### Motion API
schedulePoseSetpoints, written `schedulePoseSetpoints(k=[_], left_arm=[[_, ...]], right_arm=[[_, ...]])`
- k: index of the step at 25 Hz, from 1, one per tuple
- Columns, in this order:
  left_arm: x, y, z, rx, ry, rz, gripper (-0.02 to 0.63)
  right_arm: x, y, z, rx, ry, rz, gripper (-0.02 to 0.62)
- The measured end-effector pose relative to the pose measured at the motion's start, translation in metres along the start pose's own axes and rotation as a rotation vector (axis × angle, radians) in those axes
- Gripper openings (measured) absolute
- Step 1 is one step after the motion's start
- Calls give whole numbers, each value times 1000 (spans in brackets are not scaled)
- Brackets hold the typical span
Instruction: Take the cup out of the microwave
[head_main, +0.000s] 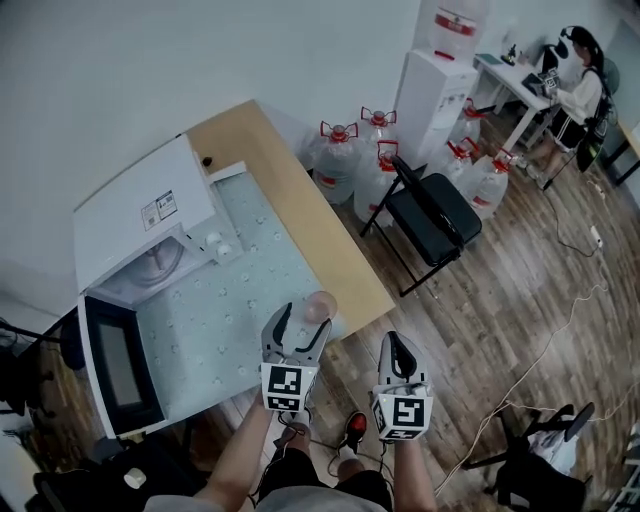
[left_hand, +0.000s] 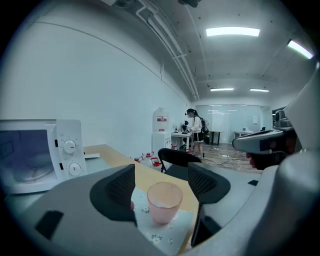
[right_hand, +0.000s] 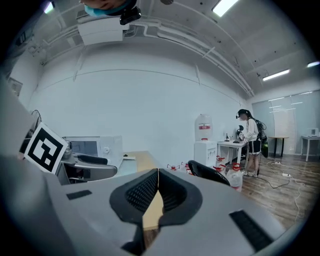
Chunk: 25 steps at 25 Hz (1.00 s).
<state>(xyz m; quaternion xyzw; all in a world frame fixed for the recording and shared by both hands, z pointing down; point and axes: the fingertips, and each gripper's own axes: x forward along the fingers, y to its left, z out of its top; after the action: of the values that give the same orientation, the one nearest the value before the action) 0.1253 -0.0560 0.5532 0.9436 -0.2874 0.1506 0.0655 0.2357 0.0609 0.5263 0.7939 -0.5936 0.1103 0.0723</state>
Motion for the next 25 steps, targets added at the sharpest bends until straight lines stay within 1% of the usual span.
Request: schedulePoseSetpoints(k=[3,9,10,13,19,25], left_arm=[[-18,2,20,-3,-37,32,334],[-57,9,48,10,-89,114,281],[-64,11,50,15,-95,130,272],[-89,15,56,13,-103,178,212],[-143,22,67,14,-120,275,169],[-197,36,68,-8,-125,379,130]], right_arm=[[-7,4,17,-12,-35,19,19],[-18,23,48,-34,-94,83,18],[-21,27,52,-38,-103,95,18],[-27,42,64,-50,-122,142,18],[-41,79,85,-78,-164,252,20],[-54,122,97,-95,-190,354,18]])
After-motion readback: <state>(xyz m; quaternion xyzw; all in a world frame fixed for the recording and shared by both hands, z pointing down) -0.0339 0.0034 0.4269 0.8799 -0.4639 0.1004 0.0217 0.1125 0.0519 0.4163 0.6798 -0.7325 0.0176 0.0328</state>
